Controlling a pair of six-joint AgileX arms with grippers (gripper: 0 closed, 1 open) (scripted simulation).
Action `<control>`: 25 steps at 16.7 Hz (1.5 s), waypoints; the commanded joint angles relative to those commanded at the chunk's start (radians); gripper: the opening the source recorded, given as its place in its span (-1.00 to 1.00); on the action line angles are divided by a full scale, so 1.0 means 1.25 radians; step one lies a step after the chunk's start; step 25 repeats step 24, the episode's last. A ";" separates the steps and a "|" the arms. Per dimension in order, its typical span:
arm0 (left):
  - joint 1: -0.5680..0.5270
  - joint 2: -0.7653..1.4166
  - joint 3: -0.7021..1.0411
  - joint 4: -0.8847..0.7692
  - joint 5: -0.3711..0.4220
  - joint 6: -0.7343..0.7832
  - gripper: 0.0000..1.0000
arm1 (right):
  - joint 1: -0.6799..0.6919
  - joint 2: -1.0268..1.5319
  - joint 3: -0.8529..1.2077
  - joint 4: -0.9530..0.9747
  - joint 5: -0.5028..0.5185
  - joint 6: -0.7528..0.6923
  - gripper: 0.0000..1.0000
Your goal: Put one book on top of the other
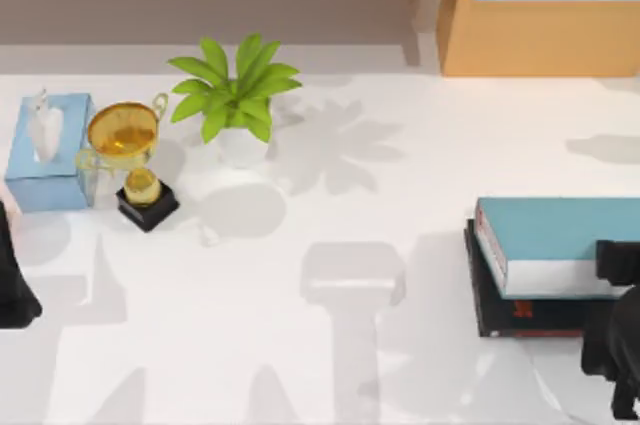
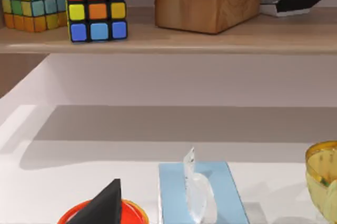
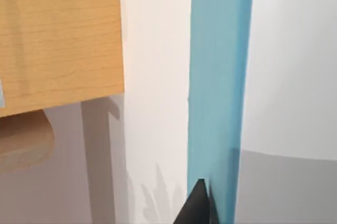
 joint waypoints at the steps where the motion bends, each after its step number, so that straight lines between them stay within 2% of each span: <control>1: 0.000 0.000 0.000 0.000 0.000 0.000 1.00 | -0.003 0.007 0.000 0.009 -0.003 -0.003 -1.00; 5: 0.000 0.000 0.000 0.000 0.000 0.000 1.00 | -0.006 0.012 0.000 0.016 -0.005 -0.005 -1.00; 18: 0.000 0.000 0.000 0.000 0.000 0.000 1.00 | -0.006 0.012 0.000 0.016 -0.005 -0.005 0.96; 25: 0.000 0.000 0.000 0.000 0.000 0.000 1.00 | -0.006 0.012 0.000 0.016 -0.005 -0.005 1.00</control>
